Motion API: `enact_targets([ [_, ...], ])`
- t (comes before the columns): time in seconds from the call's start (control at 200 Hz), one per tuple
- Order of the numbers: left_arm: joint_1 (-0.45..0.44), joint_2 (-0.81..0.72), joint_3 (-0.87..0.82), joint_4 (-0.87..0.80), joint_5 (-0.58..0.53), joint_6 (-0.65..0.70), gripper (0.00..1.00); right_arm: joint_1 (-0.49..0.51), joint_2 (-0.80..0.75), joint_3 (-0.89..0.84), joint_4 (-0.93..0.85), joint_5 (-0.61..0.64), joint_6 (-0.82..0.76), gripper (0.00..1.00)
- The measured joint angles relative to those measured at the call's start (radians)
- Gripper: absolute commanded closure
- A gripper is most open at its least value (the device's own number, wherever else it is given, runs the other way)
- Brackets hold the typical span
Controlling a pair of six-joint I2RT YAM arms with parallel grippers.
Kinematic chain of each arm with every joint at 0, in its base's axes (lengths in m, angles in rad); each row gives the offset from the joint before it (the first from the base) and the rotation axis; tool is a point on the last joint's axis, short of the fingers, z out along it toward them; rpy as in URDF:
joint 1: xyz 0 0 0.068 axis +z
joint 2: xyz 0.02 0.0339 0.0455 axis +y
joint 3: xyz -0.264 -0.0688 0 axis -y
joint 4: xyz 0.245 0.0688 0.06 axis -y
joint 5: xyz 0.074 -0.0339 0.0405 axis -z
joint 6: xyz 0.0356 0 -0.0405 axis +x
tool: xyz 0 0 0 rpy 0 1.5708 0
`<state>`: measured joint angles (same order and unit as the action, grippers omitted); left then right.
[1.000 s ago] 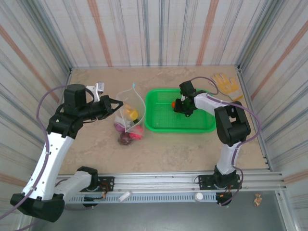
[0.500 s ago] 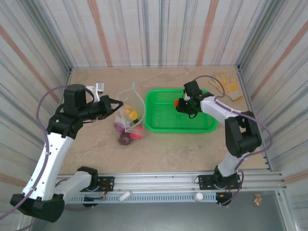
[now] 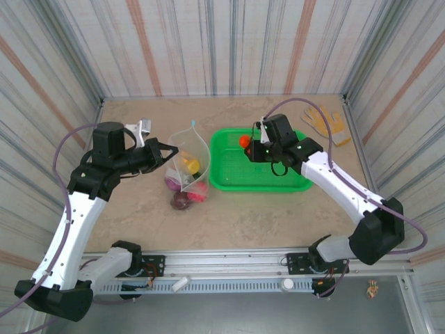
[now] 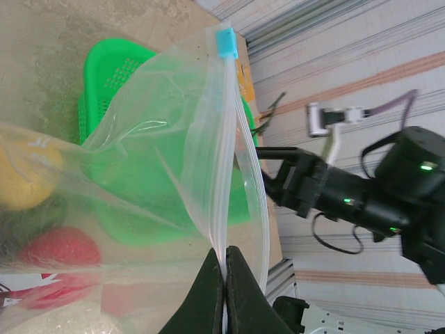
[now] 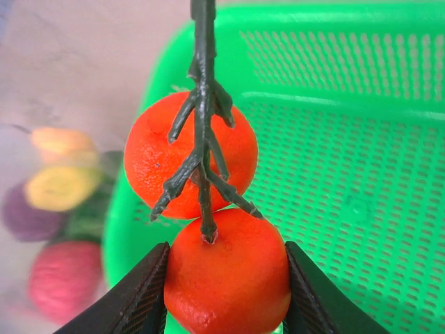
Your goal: Place the food in the zip-top bag and seal the zipper
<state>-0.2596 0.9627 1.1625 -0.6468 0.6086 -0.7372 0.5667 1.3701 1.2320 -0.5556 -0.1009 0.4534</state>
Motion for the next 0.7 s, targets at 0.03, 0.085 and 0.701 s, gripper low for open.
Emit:
enact_targets([
  [0.03, -0.002, 0.000, 0.000, 0.000, 0.000, 0.000, 1.00, 0.014, -0.005, 0.037, -0.013, 0.003, -0.007, 0.65],
  [0.085, -0.004, 0.000, 0.000, 0.000, 0.000, 0.000, 1.00, 0.043, -0.006, 0.107, -0.031, 0.010, -0.021, 0.64],
  [0.701, -0.011, 0.000, 0.000, 0.000, -0.004, 0.000, 1.00, 0.441, 0.281, 0.703, -0.402, 0.126, -0.129, 0.62],
])
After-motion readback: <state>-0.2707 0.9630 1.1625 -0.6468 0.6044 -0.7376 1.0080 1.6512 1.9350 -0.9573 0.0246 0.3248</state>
